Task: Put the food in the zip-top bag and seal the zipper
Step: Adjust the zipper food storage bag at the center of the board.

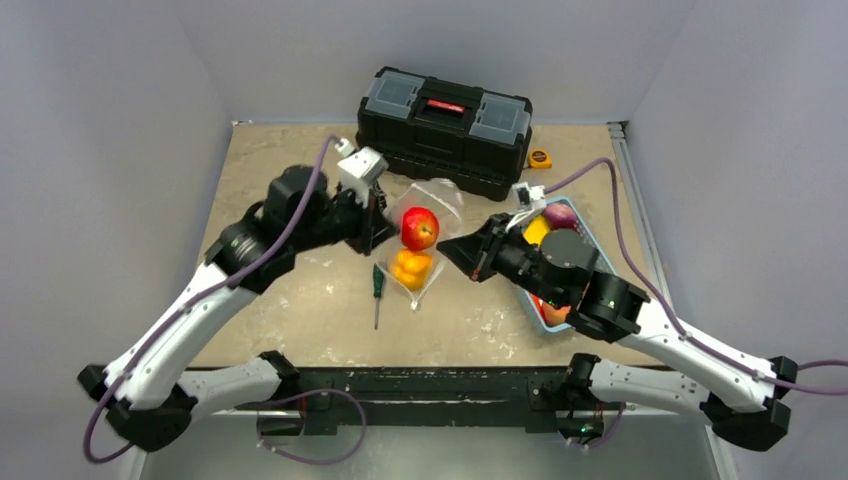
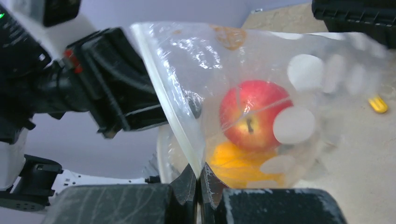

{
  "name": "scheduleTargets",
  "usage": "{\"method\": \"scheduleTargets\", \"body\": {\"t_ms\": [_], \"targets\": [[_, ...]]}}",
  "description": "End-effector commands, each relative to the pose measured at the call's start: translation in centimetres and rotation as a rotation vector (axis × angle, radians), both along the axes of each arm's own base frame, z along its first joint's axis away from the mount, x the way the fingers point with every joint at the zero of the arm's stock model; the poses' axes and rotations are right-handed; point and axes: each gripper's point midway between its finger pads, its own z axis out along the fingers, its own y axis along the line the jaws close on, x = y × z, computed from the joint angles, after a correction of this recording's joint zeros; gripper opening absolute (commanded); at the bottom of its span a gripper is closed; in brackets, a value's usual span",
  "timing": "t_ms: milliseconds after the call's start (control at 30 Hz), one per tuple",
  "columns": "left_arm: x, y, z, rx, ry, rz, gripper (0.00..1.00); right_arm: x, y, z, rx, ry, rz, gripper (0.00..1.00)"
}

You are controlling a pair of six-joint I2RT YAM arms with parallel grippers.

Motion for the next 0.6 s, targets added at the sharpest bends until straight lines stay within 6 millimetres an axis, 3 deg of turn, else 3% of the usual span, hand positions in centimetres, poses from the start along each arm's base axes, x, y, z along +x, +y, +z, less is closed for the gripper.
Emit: {"method": "scheduleTargets", "body": {"t_ms": [0,67,100,167,233,267,333,400,433,467,500,567], "targets": [[3.9,-0.7,-8.1,0.353,0.321,0.104,0.0,2.3,-0.3,-6.9,-0.105,0.111,-0.12,0.0],[2.5,-2.8,-8.8,0.312,0.386,-0.032,0.0,2.6,-0.3,-12.0,-0.219,0.189,-0.14,0.0],[1.5,-4.5,-7.5,0.194,0.344,-0.134,0.0,2.6,-0.3,-13.4,-0.268,0.215,-0.142,0.0],[-1.3,-5.8,-2.7,-0.054,0.188,-0.279,0.0,3.2,-0.5,-12.5,-0.334,0.192,-0.162,0.0],[-2.9,-4.8,1.1,-0.184,0.013,-0.293,0.0,2.9,-0.3,-9.2,-0.324,0.139,-0.157,0.0],[-2.4,-4.1,1.5,-0.192,-0.036,-0.248,0.0,2.6,-0.1,-7.0,-0.292,0.103,-0.149,0.0],[0.1,-2.7,0.3,-0.118,-0.049,-0.089,0.0,1.6,0.1,-2.5,-0.182,0.04,-0.106,0.0],[3.2,-0.8,-3.1,0.059,0.034,0.097,0.0,0.4,0.5,0.6,-0.046,-0.003,-0.043,0.0],[3.7,0.2,-5.3,0.183,0.118,0.148,0.0,-0.2,0.7,1.6,0.009,-0.017,-0.006,0.0],[3.9,0.5,-6.2,0.264,0.174,0.15,0.0,-0.2,0.4,1.6,0.026,-0.017,-0.017,0.0],[4.0,-0.2,-5.8,0.279,0.19,0.113,0.0,0.3,0.1,0.9,0.017,-0.01,-0.047,0.0],[2.8,-2.6,-4.3,0.155,0.174,-0.012,0.0,0.7,0.0,-1.8,-0.025,0.044,-0.075,0.0]]}}
